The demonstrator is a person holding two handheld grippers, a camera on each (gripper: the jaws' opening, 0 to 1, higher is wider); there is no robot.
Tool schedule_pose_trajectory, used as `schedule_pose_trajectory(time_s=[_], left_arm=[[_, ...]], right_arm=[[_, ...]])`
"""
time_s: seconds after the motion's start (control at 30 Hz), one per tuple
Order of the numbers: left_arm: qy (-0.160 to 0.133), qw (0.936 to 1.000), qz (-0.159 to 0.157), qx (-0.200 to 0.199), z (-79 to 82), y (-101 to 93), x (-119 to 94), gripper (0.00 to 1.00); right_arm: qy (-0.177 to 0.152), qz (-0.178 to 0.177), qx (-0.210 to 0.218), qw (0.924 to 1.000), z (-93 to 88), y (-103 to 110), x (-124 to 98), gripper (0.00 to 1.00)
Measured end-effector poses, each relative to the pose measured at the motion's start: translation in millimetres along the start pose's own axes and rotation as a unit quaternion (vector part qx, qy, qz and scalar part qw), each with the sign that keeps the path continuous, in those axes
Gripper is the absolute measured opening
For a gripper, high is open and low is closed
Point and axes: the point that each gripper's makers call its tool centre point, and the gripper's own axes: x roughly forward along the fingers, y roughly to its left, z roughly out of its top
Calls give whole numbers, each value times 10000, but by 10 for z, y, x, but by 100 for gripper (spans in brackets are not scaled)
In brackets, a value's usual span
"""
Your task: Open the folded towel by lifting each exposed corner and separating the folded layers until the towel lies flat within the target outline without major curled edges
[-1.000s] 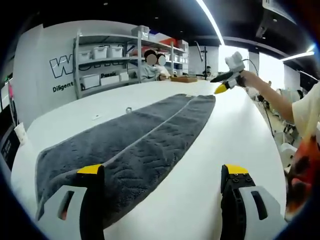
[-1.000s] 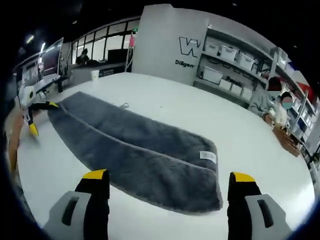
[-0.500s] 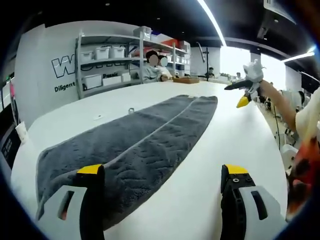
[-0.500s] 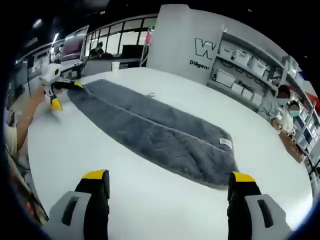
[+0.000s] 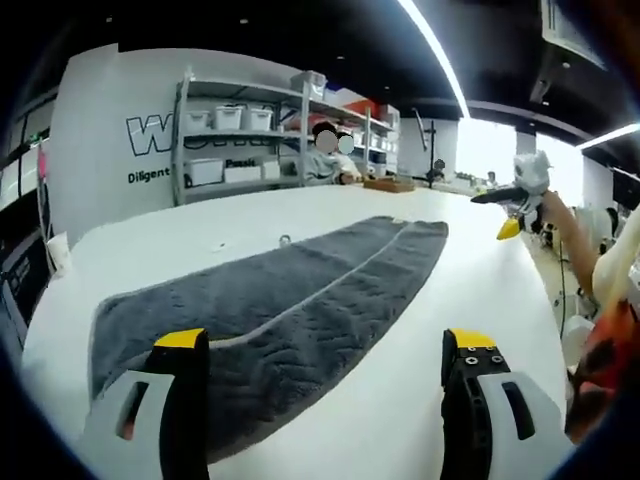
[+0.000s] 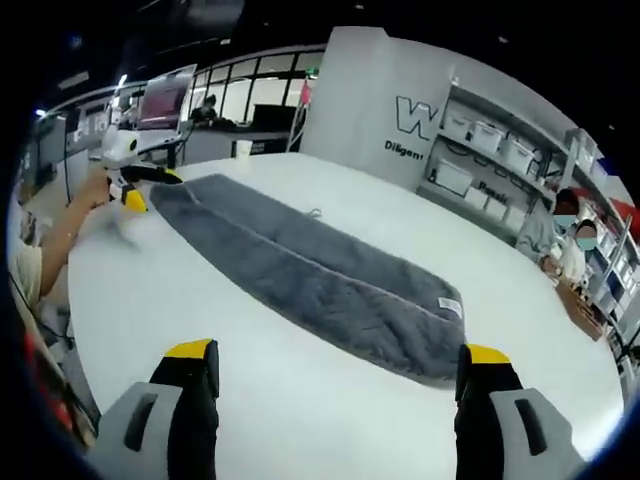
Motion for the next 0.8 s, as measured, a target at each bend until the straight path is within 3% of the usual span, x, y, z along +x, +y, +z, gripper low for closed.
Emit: schedule_pose_trajectory(time_s=[0.3, 0.47, 0.57, 0.8], left_arm=[[-16, 9991, 373, -191, 152, 219, -70, 88], [-22, 9958, 894, -216, 223, 472, -109, 81], [-28, 9910, 1282, -382, 214, 715, -124, 68], [-48, 9755, 2059, -772, 120, 1309, -72, 59]], right_arm=[[-111, 218, -105, 9996, 53, 162, -21, 99], [-129, 353, -222, 9990, 31, 317, -50, 99], [-168, 426, -229, 9987, 24, 390, -49, 99], [-179, 597, -252, 9977, 5, 513, -27, 99]])
